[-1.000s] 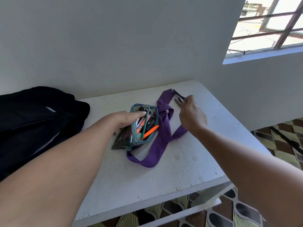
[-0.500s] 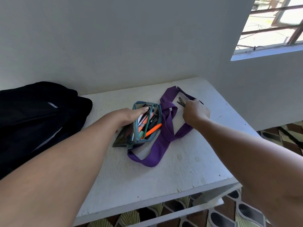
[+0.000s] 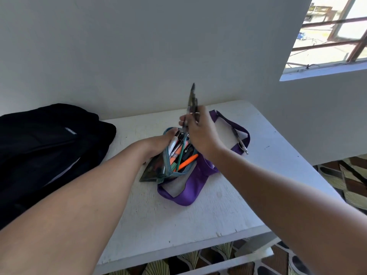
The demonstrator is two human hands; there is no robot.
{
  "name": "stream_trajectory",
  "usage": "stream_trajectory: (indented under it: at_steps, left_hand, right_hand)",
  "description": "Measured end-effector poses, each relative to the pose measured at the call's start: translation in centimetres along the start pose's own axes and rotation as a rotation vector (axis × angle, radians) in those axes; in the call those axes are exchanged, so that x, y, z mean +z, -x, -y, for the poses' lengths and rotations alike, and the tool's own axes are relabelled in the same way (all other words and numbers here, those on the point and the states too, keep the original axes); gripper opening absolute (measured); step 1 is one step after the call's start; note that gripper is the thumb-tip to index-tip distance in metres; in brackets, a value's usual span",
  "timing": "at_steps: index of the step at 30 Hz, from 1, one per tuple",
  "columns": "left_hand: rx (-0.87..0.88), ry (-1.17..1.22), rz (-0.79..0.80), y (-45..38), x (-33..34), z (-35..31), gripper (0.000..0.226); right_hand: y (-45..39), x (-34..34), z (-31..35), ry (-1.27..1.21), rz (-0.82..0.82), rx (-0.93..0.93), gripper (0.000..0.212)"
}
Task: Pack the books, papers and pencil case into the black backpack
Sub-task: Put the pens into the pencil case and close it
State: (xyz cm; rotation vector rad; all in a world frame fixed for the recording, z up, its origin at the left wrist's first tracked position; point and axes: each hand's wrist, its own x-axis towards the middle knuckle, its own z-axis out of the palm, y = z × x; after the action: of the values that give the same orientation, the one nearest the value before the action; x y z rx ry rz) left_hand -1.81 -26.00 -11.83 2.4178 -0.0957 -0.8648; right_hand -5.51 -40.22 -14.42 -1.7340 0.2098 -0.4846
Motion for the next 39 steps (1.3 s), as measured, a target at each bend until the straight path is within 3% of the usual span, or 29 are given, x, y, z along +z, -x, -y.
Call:
stream_trajectory:
  at_steps: [4, 14, 16, 22, 32, 35, 37, 39]
  left_hand:
    - [0.065, 0.049, -0.006, 1.2, 0.2, -0.5, 0.075]
    - [0.000, 0.040, 0.042, 0.9, -0.4, -0.8, 0.080]
    - [-0.004, 0.033, 0.048, 0.4, -0.5, -0.5, 0.080]
    - [-0.059, 0.003, 0.062, -0.6, -0.5, -0.4, 0.096]
    - [-0.068, 0.077, 0.135, -2.2, -1.6, 1.2, 0.108]
    - [-0.069, 0.053, 0.131, -2.3, -1.2, 1.0, 0.109]
    - [-0.068, 0.056, 0.123, -2.5, -1.1, 0.9, 0.109]
    - [-0.071, 0.071, 0.110, -2.6, -1.0, 1.0, 0.111]
  right_hand:
    - [1.4, 0.9, -1.0, 0.151, 0.074, -0.147, 0.012]
    - [1.5, -0.3, -7.4, 0.671, 0.114, -0.459, 0.023]
    - [1.1, -0.5, -7.5, 0.691, 0.095, -0.430, 0.026]
    - [0.9, -0.7, -6.1, 0.599, 0.237, -0.393, 0.034]
    - [0.9, -2.6, -7.0, 0.782, 0.435, -0.303, 0.051]
    - [1.5, -3.1, -7.0, 0.727, 0.336, -0.372, 0.044]
    - [1.5, -4.0, -6.9, 0.717, 0.145, -0.399, 0.031]
    - [1.1, -5.6, -6.6, 0.794, -0.026, -0.302, 0.024]
